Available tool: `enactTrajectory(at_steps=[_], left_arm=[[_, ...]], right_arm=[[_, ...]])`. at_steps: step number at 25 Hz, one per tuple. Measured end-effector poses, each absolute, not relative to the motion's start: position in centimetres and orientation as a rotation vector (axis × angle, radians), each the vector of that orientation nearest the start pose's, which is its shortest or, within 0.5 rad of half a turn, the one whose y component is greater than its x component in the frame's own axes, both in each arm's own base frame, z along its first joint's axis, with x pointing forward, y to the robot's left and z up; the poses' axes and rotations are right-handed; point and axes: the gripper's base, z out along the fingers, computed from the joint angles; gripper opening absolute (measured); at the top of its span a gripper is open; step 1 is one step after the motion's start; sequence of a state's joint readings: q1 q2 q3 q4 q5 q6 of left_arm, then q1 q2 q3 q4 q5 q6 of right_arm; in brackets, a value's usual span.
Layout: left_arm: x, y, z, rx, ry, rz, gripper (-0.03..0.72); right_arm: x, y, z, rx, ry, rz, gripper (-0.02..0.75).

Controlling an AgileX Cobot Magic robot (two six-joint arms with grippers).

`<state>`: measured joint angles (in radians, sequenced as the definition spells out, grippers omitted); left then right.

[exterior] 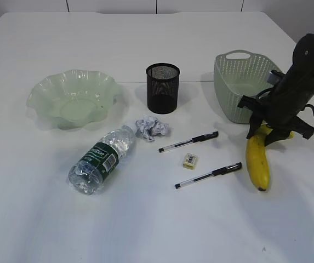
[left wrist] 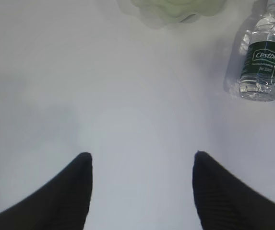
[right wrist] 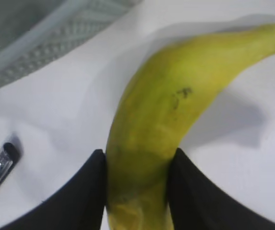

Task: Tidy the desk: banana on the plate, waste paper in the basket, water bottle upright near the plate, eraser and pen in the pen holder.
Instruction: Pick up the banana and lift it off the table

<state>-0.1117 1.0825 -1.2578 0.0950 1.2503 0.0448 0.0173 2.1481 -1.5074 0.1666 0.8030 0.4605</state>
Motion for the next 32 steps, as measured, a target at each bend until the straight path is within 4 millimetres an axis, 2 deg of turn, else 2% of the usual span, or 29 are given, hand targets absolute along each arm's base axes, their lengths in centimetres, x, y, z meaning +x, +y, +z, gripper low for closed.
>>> enactTrajectory(at_steps=[3, 16, 24, 32], left_arm=[[18.8, -1.3, 40.1, 0.203, 2.549, 0.098, 0.465], [18.7, -1.9, 40.1, 0.201, 2.552, 0.005, 0.465], [18.7, -1.9, 40.1, 0.201, 2.553, 0.001, 0.465], [18.7, -1.9, 40.1, 0.201, 2.553, 0.001, 0.465]], right_arm=[[43.1, 1.8, 13.7, 0.792, 2.843, 0.261, 0.262], [42.7, 1.8, 13.8, 0.784, 2.897, 0.238, 0.256], [42.9, 1.7, 15.0, 0.764, 2.949, 0.212, 0.255], [41.8, 1.5, 15.3, 0.755, 3.085, 0.125, 0.255]])
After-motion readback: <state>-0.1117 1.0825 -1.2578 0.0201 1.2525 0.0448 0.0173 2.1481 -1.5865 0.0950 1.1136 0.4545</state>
